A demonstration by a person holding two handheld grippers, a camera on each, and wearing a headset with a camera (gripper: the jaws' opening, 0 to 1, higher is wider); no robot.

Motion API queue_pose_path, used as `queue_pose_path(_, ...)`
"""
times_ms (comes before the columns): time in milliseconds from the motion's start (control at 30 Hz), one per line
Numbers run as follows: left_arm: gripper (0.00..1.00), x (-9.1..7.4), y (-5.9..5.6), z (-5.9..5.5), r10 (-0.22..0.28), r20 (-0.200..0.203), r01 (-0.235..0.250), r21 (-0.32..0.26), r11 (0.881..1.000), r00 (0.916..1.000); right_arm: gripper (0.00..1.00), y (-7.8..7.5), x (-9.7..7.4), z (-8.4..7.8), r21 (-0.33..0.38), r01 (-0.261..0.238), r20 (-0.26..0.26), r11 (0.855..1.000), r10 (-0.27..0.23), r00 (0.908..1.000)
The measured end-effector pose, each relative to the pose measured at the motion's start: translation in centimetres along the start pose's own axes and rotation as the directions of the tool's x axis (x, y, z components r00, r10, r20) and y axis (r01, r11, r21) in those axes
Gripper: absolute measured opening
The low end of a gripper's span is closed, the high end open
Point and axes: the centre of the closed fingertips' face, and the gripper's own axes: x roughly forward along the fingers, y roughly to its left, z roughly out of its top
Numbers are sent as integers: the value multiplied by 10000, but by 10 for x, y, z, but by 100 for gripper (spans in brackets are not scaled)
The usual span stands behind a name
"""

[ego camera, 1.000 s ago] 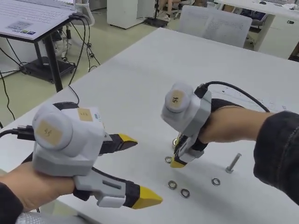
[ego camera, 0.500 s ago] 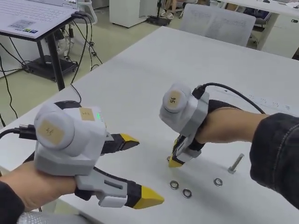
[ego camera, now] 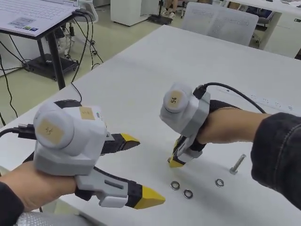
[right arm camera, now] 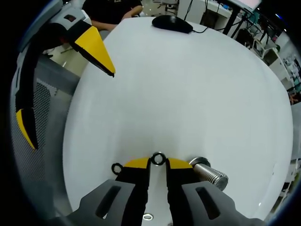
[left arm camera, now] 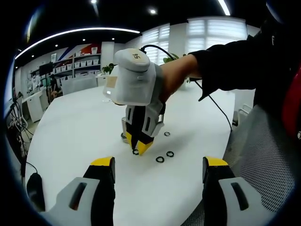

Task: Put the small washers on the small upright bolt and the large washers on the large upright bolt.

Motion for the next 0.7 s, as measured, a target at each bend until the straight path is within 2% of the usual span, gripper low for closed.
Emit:
queue_pose_path(567,75,-2,-2,-1,-59,-34,59,47,10000,10000,13,5,0,-2,-43,58,-57,10000,-58,10000)
queue_pose_path(700,75,-2,-4,-2,-120,-102,121,100,9999,9999,13,7,-8,-4,51,84,-1,10000,-84,10000)
